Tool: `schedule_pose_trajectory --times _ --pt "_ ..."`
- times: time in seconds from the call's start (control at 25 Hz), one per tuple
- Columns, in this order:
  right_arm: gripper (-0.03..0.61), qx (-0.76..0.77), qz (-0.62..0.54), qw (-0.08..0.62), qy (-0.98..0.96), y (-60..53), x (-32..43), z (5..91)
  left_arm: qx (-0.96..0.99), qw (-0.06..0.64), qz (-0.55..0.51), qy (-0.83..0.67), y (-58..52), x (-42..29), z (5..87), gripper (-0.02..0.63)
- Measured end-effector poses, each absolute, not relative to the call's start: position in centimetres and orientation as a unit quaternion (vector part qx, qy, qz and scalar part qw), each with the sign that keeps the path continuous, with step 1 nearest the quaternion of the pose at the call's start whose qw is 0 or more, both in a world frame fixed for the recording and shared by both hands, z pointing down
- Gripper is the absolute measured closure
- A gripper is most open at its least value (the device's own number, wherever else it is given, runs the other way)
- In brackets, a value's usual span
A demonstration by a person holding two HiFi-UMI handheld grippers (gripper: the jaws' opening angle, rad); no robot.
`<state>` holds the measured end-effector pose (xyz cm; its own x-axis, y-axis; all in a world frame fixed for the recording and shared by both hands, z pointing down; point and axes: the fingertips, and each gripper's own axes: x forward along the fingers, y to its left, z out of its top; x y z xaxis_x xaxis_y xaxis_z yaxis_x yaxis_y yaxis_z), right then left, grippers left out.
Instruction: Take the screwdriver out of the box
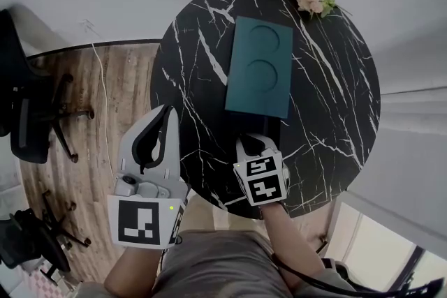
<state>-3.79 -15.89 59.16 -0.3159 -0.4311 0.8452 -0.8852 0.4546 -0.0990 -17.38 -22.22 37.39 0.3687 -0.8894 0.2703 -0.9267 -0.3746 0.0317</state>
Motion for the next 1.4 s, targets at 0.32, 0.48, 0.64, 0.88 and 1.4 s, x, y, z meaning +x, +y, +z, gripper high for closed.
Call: schedule_pose_trajectory --times 0.32,0.48,0.64,0.88,1.4 --pt "0.545 0.453 0.263 0.355 -0.774 -16.6 -4.0 57.0 0.823 0.083 0.102 -0.553 -21.6 -17.3 36.9 0.614" --pt "0.546 0.457 0.253 0.34 -0.782 -16.6 -4.2 55.9 0.824 0.079 0.099 -0.552 -21.3 -17.2 36.3 0.614" --pt "0.546 0.463 0.246 0.329 -0.786 -16.5 -3.9 55.0 0.826 0.07 0.094 -0.551 -20.9 -16.9 35.4 0.614" --pt "0.547 0.482 0.223 0.299 -0.793 -16.4 -3.2 52.7 0.832 0.056 0.088 -0.545 -19.9 -15.8 34.1 0.614" --pt "0.548 0.499 0.169 0.224 -0.82 -14.6 -1.8 46.3 0.84 0.009 0.08 -0.537 -15.1 -12.4 30.3 0.614"
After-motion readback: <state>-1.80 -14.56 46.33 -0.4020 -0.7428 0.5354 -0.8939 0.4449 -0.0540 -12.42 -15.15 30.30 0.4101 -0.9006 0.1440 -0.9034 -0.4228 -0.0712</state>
